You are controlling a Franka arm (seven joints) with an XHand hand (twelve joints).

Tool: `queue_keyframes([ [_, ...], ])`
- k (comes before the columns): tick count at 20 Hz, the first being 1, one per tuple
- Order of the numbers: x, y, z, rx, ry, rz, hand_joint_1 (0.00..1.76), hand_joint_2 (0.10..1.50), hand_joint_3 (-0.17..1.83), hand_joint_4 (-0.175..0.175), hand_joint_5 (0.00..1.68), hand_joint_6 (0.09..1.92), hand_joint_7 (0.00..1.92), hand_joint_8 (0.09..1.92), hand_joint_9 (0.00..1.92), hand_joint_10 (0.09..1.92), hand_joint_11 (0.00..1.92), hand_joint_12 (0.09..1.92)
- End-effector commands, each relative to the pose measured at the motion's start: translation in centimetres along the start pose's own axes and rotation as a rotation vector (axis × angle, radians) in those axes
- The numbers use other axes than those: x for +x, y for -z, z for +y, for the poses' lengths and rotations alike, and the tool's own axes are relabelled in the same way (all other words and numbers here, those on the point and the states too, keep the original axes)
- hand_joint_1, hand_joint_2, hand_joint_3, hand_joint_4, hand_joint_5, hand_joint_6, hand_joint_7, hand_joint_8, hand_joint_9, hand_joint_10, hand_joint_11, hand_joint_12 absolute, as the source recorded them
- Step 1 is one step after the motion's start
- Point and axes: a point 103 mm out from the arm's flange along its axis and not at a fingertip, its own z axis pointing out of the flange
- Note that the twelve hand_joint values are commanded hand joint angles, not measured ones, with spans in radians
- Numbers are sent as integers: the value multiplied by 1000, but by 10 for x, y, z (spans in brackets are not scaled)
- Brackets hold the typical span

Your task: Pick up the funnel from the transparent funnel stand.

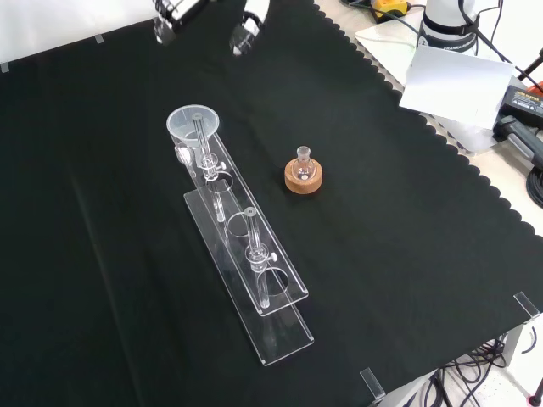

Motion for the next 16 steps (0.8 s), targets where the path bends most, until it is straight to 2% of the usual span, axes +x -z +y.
queue_keyframes([
  [1, 7, -23, 26, 161, 37, -38, 373, 882, 258, 7, 187, 87, 132, 644, 264, 704, 88, 1427],
  [4, 6, -28, 33, 212, 45, -47, 414, 814, 239, 19, 129, 87, 51, 649, 198, 725, 105, 1440],
  [10, 9, -42, 46, 317, 32, -90, 455, 707, 200, 30, 3, 87, 0, 342, 27, 767, 130, 1497],
  [16, 13, -50, 55, 346, 27, -127, 517, 673, 169, 19, 0, 87, 0, 151, 0, 700, 150, 1510],
])
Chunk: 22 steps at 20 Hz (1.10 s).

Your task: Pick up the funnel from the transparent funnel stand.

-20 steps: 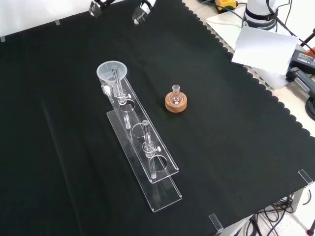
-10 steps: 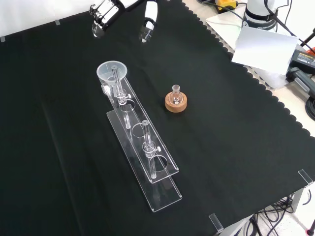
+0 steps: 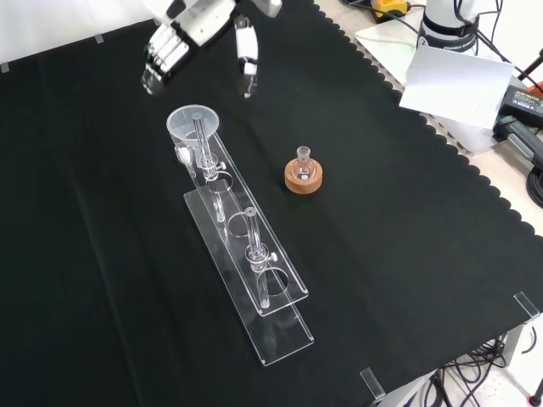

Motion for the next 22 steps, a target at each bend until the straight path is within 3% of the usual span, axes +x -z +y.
queue_keyframes([
  [1, 3, -14, 15, 113, -18, -75, 535, 670, 165, 16, 0, 87, 0, 123, 0, 688, 150, 1511],
  [3, 5, -17, 18, 109, -16, -82, 562, 667, 161, 11, 0, 87, 0, 90, 0, 674, 149, 1512],
  [7, 9, -23, 23, 115, -3, -92, 603, 667, 152, 3, 0, 87, 0, 87, 0, 257, 62, 1515],
  [9, 10, -25, 25, 92, 5, -90, 611, 668, 149, 2, 0, 87, 0, 87, 0, 171, 16, 1523],
  [15, 13, -30, 33, 98, 18, -89, 638, 666, 140, 3, 0, 87, 0, 87, 0, 433, 60, 1527],
  [22, 12, -36, 44, 106, 12, -96, 673, 667, 148, 24, 0, 87, 0, 87, 0, 599, 141, 1513],
])
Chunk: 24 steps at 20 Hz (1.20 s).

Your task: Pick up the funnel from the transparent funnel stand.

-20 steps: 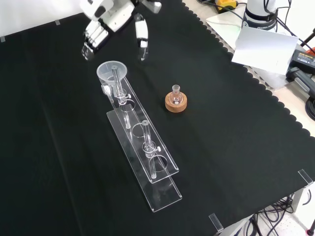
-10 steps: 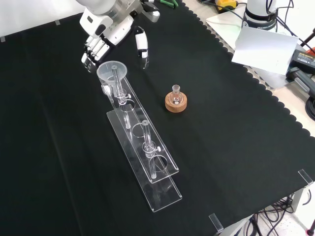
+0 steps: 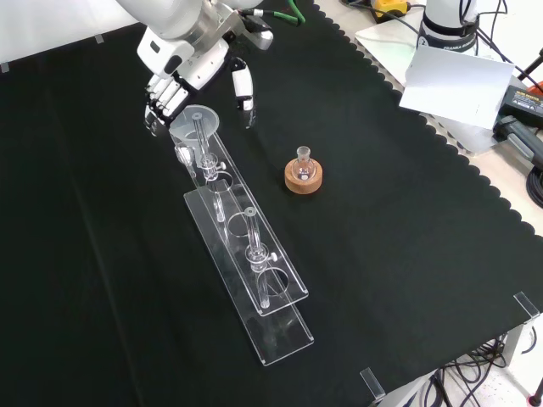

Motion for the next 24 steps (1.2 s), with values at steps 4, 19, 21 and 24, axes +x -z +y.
queue_keyframes([
  [4, -3, -5, 12, 7, -6, -13, 719, 668, 166, 24, 9, 87, 0, 87, 0, 674, 183, 1503],
  [19, -16, -12, 19, 10, -21, -8, 764, 548, 519, 17, 123, 87, 50, 365, 236, 764, 244, 1464],
  [21, -16, -12, 20, 5, -23, -9, 753, 547, 541, 12, 152, 87, 74, 524, 365, 713, 261, 1455],
  [24, -14, -12, 20, -10, -24, -13, 747, 548, 557, 4, 177, 87, 150, 640, 520, 667, 289, 1434],
])
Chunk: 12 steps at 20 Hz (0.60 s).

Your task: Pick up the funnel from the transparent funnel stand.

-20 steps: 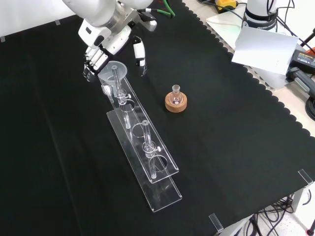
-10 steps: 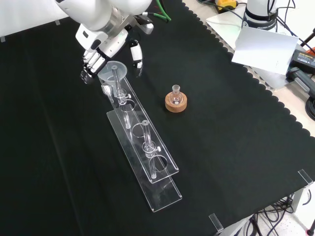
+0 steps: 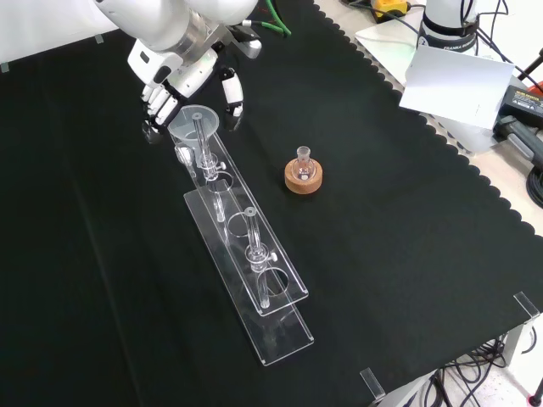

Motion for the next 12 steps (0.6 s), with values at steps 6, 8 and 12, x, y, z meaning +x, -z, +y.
queue_keyframes([
  [6, 4, 3, -3, -137, -71, -2, 741, 593, 571, -26, 333, 87, 366, 687, 725, 601, 362, 1374],
  [8, 4, 5, -7, -200, -101, -3, 755, 644, 577, -32, 476, 87, 498, 686, 812, 570, 428, 1339],
  [12, 1, 21, -22, -275, -106, -6, 789, 712, 597, -24, 674, 480, 713, 656, 990, 474, 567, 1265],
])
